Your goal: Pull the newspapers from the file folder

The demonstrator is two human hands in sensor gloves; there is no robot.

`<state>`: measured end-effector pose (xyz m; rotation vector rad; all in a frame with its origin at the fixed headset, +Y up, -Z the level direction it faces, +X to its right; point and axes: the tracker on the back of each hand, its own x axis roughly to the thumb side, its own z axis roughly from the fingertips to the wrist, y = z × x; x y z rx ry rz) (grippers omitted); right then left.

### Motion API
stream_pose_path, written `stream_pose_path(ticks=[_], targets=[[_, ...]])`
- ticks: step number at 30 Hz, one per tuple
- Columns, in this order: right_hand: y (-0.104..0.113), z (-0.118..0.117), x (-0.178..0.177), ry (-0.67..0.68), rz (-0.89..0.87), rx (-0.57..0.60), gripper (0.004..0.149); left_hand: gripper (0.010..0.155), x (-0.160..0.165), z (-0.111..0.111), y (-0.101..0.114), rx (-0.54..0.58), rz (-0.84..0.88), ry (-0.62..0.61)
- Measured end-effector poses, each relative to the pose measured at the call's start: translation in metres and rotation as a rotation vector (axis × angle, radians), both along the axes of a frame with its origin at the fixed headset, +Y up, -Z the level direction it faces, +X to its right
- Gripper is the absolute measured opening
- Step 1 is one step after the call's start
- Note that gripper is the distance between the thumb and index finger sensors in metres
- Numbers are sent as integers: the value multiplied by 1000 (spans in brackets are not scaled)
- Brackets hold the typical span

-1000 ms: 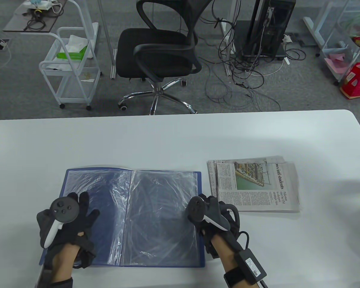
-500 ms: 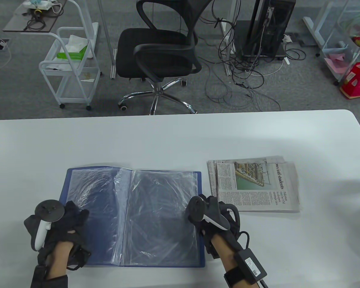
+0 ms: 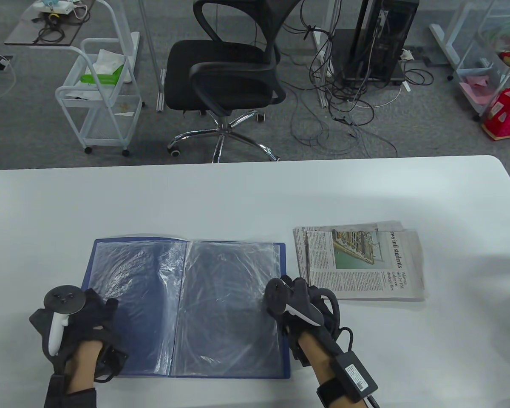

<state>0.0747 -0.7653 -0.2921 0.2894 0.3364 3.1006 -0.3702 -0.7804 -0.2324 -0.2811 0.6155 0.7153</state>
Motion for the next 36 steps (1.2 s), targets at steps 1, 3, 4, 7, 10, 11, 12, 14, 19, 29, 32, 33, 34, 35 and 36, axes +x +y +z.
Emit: stream_pose_path(ticks=[1, 3, 4, 7, 10, 11, 12, 14, 19, 29, 32, 33, 34, 35, 36], targets=[[0, 0, 0, 0, 0, -1, 52, 79, -1, 0, 1, 4, 13, -4], [0, 0, 0, 2, 3, -4, 52, 79, -2, 2, 5, 32, 65, -7], [0, 0, 0, 3, 6, -4, 52, 79, -3, 3, 7, 47, 88, -10], [0, 0, -1, 4, 12, -4, 52, 78, 0, 5, 13, 86, 205, -42], [0, 0, -1, 1, 9, -7, 51, 79, 8, 6, 16, 121, 330, -91], [0, 0, -1, 1, 8, -7, 51, 79, 13, 6, 20, 172, 358, -89], [0, 0, -1, 0, 9, -7, 51, 79, 17, 6, 24, 208, 383, -97], [0, 0, -1, 1, 13, -7, 51, 80, 25, 5, 33, 303, 408, -136], [0, 0, -1, 0, 6, -13, 51, 87, 45, 6, 57, 373, 220, -176], [1, -3, 1, -9, -20, -33, 51, 71, 84, 7, 60, 399, 405, -276], [1, -4, 2, -14, -34, -37, 51, 57, 101, 3, 61, 395, 434, -313], [1, -4, 3, -14, -36, -38, 52, 54, 106, 2, 61, 388, 438, -330], [1, -4, 3, -14, -38, -38, 52, 51, 112, 1, 61, 378, 440, -349], [1, -4, 3, -15, -41, -38, 52, 50, 119, 0, 60, 364, 439, -365], [1, -5, 5, -18, -50, -38, 52, 49, 125, -2, 60, 352, 439, -376]])
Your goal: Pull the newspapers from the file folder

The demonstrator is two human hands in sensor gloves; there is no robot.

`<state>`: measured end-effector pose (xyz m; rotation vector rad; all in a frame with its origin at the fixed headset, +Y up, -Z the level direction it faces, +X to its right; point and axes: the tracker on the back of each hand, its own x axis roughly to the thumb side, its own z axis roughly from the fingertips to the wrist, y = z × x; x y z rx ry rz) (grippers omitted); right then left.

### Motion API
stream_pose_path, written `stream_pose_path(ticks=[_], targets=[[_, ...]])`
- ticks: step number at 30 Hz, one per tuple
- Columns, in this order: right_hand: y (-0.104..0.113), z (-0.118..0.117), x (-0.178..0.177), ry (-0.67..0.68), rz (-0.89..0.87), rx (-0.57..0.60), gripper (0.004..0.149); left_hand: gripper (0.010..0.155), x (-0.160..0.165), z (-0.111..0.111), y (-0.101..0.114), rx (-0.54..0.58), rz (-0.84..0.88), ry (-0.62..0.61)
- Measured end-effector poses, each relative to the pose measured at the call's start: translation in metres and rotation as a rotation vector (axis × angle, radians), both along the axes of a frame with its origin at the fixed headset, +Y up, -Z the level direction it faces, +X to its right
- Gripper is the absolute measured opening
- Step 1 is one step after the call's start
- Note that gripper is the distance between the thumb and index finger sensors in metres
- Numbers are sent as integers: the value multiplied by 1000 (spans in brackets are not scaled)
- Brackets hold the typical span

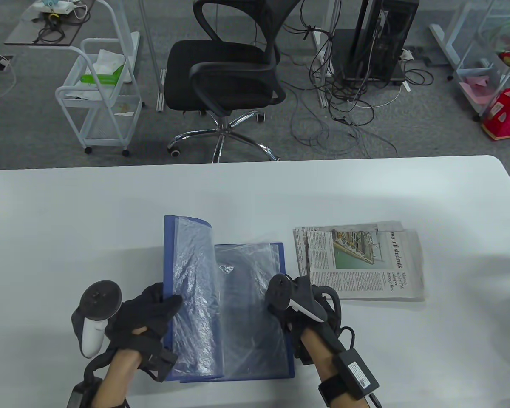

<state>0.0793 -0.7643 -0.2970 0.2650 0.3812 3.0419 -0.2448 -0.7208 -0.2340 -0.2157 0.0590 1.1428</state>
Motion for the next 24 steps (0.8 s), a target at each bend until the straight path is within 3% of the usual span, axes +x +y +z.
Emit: stream_pose_path(ticks=[4, 8, 16, 20, 23, 24], targets=[[2, -3, 9, -34, -106, -1, 52, 47, 28, -8, -2, -37, -71, -15], [15, -5, 28, -86, -322, 4, 53, 47, 60, -19, -7, -69, -91, -49], [57, -2, 65, -182, -522, 243, 53, 47, 126, -38, -10, -96, -204, -123], [65, 0, 79, -216, -582, 316, 53, 48, 149, -44, -17, -131, -241, -151], [68, 1, 84, -231, -579, 346, 53, 58, 164, -43, -24, -211, -202, -179], [68, 1, 85, -235, -578, 351, 53, 60, 169, -41, -25, -175, -260, -191]])
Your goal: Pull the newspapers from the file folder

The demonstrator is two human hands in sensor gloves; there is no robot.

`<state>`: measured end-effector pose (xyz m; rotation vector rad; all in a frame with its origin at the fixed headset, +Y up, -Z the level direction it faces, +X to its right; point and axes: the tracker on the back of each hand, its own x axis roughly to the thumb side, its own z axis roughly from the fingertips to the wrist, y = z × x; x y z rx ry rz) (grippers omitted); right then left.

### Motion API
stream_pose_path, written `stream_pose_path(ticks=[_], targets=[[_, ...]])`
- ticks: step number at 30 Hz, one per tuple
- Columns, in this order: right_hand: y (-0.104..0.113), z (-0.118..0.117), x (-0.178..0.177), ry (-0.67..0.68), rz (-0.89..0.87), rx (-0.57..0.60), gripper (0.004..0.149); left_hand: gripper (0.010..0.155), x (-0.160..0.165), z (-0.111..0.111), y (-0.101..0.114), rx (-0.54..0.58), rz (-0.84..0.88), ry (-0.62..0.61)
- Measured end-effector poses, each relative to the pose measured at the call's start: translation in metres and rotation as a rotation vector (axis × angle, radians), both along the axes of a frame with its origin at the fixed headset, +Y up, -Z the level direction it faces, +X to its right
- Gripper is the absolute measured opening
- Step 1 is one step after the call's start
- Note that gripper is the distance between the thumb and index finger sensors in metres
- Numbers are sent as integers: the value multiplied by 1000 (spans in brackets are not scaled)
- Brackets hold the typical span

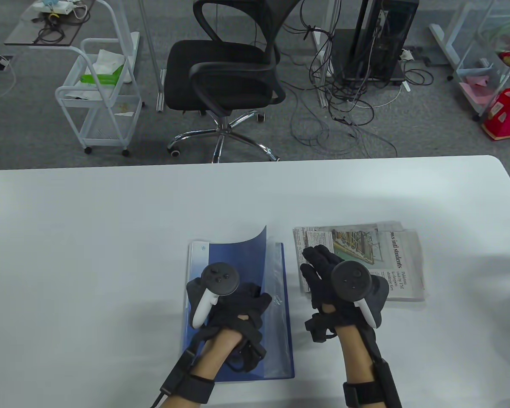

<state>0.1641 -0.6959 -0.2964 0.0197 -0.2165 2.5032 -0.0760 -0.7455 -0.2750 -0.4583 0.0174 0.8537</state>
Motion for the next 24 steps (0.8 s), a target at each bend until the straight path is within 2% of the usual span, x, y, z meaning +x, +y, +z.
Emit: stream_pose_path(ticks=[1, 3, 5, 7, 11, 14, 17, 20, 24], targets=[[0, 0, 0, 0, 0, 0, 53, 58, 2, 1, -2, 4, -33, 12], [-1, 0, 0, 1, 1, -7, 53, 59, 6, 4, -7, 12, -162, -38], [-2, 0, 0, 2, 8, -8, 53, 62, 8, 7, -7, 41, -145, -36], [-3, 0, -1, 2, 29, -8, 53, 65, 8, 10, -4, 19, -99, -98], [-2, 0, -1, 7, 21, 1, 52, 68, -2, 17, 12, 40, -24, -156], [-1, 1, -1, 7, -11, 11, 52, 68, -17, 18, 28, 119, 26, -162], [3, 4, -1, 6, -13, 43, 52, 68, -42, 23, 58, 285, -65, -202], [7, 6, -3, 1, 16, 78, 52, 68, -62, 29, 79, 417, -151, -206], [10, 9, -6, -12, 96, 132, 52, 67, -89, 39, 95, 554, -237, -176]])
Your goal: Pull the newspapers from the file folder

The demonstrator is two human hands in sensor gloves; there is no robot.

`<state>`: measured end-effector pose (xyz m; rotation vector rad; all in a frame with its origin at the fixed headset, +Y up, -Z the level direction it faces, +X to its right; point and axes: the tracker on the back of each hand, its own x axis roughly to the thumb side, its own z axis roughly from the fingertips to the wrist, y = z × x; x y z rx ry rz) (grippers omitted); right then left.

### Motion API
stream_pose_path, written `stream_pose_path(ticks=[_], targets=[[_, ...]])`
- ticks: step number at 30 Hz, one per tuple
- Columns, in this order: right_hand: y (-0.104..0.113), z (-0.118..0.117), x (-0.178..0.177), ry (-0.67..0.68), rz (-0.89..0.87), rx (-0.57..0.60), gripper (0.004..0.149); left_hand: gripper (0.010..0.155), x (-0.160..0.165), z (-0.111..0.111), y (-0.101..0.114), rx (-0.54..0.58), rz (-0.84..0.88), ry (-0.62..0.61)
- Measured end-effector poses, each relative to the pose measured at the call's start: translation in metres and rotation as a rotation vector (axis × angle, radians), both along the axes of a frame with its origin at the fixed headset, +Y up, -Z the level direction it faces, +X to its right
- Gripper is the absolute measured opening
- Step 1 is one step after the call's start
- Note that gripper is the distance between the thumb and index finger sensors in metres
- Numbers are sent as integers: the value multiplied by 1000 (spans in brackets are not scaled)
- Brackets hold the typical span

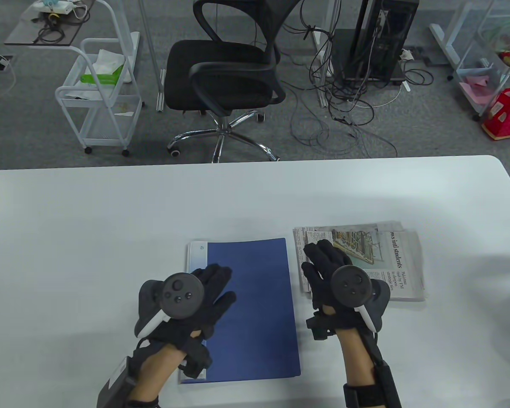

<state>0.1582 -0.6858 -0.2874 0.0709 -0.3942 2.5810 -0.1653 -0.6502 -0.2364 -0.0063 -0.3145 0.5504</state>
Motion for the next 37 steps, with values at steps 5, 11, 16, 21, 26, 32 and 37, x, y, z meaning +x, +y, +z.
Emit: stream_pose_path(ticks=[5, 11, 16, 21, 26, 32, 37], targets=[[2, 2, -5, 0, 46, 30, 52, 67, -30, 13, -1, 120, -22, 54], [3, 6, -11, -17, 183, 98, 53, 67, -50, 24, -22, 166, -83, 102], [1, 8, -15, -39, 307, 144, 53, 68, -57, 20, -45, 139, -143, 126], [-6, 6, -18, -51, 409, 145, 53, 69, -61, 20, -55, 99, -185, 151], [-8, 5, -18, -55, 431, 137, 53, 70, -64, 17, -62, 60, -204, 166], [-6, 6, -18, -55, 436, 137, 53, 70, -66, 15, -68, 24, -223, 168], [-6, 7, -18, -53, 438, 142, 53, 70, -67, 16, -68, 19, -226, 174]])
